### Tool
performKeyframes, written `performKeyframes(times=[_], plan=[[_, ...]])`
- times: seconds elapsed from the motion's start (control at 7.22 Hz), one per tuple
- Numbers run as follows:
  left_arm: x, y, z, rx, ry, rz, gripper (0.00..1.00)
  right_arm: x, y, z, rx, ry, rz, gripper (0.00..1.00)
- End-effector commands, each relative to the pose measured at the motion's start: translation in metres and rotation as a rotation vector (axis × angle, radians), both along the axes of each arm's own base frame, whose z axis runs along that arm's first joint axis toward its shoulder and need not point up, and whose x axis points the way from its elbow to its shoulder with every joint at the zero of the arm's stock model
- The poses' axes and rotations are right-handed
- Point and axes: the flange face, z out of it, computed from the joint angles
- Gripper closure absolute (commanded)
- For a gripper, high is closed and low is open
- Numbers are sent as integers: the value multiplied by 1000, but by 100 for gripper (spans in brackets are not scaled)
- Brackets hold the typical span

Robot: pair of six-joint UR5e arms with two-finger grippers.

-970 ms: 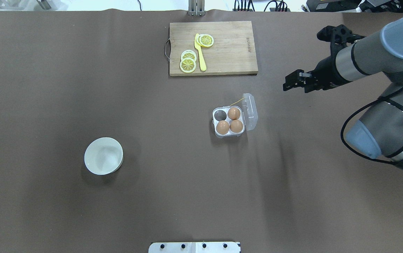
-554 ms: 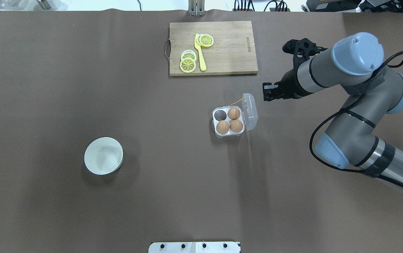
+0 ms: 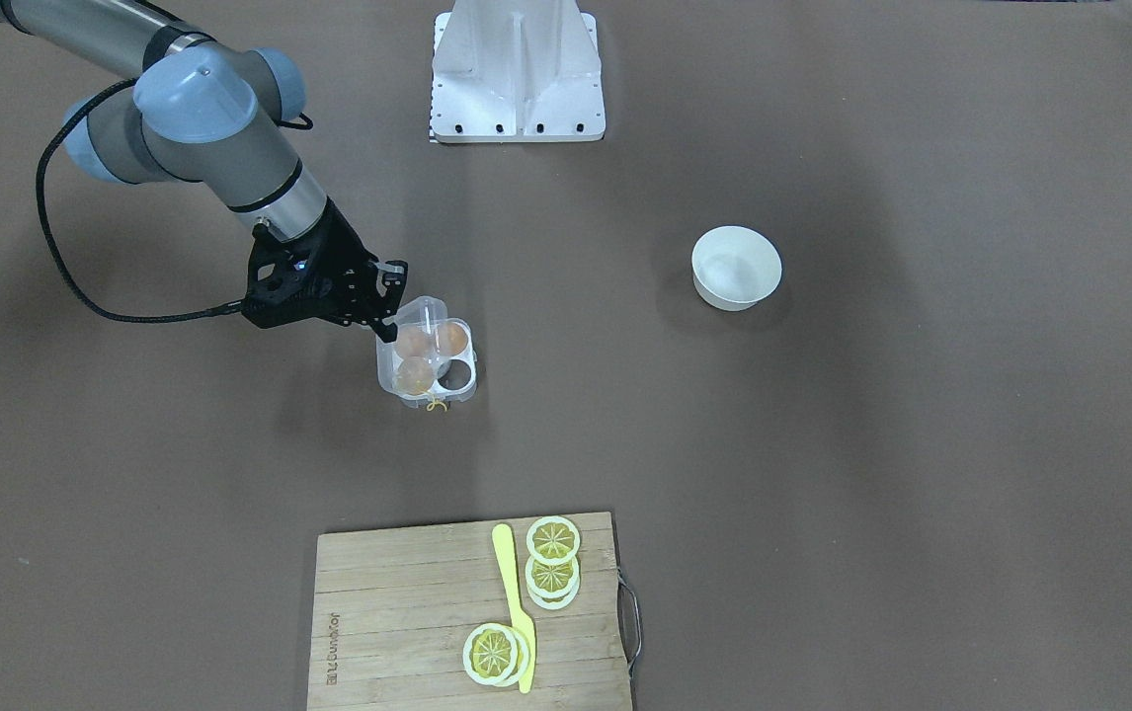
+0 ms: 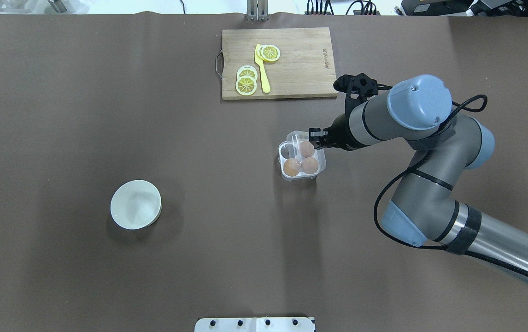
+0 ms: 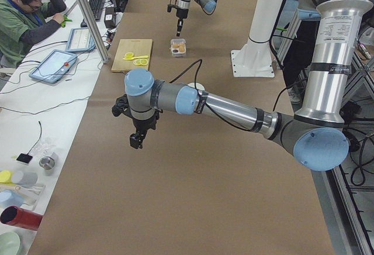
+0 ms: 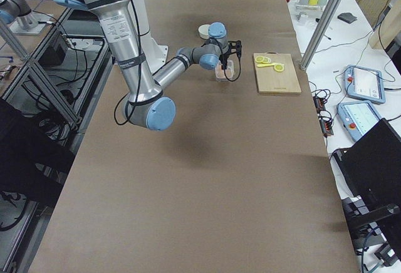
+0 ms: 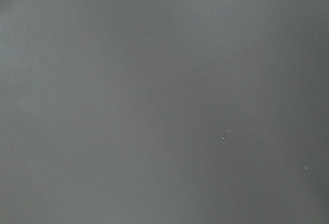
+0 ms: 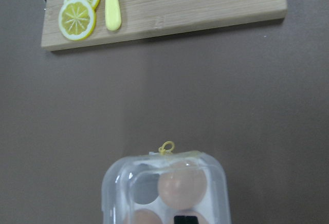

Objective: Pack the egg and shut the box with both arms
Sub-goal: 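Push the clear lid down over the eggs with the right gripper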

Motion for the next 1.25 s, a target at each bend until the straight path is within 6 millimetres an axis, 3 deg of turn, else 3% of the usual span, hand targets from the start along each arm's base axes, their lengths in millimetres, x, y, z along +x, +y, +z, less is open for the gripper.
performKeyframes(times=[0.0,0.28,0.42,0.55,0.69,0.83,0.97,1.11], plan=[[-4,2,2,-4,2,-7,0,-28,18,-23,6,-21,21,100],[-5,7,10,-22,1,-10,0,-27,19,-37,12,-34,24,100],[-5,15,21,-46,0,-14,0,-17,9,-36,9,-33,38,100],[-5,39,53,-108,-3,-13,0,-3,-6,-33,-19,7,55,100],[-5,57,64,-109,-2,-15,0,17,-16,-35,-46,56,55,100],[-5,57,68,-77,2,-28,0,44,-25,-41,-66,72,38,100],[-11,65,62,-125,13,-105,0,76,-36,-42,-81,96,22,100],[-13,90,67,-142,12,-111,0,97,-45,-39,-108,132,41,58]])
